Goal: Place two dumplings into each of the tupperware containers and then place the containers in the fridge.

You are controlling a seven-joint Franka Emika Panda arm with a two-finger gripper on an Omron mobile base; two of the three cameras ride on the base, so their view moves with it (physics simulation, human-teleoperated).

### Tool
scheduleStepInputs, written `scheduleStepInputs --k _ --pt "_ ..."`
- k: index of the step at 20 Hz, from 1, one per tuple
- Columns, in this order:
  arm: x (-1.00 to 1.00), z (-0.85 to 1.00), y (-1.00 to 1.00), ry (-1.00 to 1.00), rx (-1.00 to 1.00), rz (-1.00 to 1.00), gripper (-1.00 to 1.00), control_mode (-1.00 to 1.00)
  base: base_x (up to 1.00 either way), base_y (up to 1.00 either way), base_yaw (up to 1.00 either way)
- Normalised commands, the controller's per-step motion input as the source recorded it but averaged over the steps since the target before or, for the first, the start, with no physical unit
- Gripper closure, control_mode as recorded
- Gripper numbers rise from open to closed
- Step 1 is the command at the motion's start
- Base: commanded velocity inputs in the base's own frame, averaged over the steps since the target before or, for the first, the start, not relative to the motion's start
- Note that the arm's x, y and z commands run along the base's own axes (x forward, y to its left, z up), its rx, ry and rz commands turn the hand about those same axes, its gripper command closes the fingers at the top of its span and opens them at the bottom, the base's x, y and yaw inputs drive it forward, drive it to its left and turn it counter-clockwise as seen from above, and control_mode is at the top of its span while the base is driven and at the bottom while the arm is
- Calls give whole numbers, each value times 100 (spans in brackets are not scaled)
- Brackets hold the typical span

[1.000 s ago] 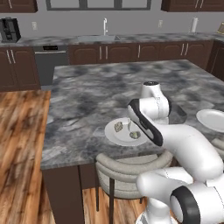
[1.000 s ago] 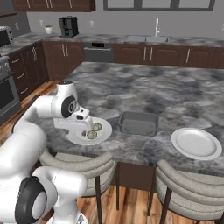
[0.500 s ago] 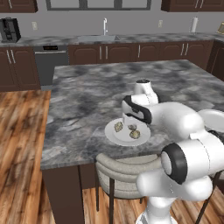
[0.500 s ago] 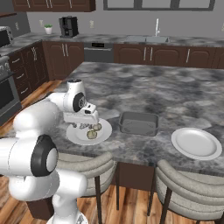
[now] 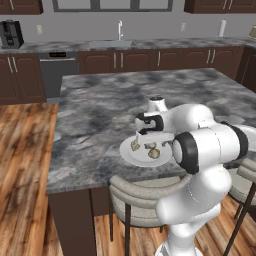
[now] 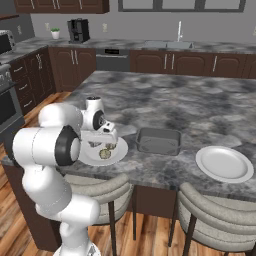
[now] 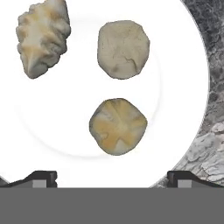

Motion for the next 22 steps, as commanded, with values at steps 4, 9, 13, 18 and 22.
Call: scheduleStepInputs --k 4,9,13,18,22 --pt "12 -56 -22 -3 2 0 -100 -100 0 0 0" --pt "0 -25 0 0 0 0 -100 -100 0 0 0" --pt "0 -20 0 0 0 0 -100 -100 0 0 0" --pt "0 -21 0 0 0 0 -100 -100 0 0 0" --pt "0 -12 0 0 0 0 100 -100 0 0 0"
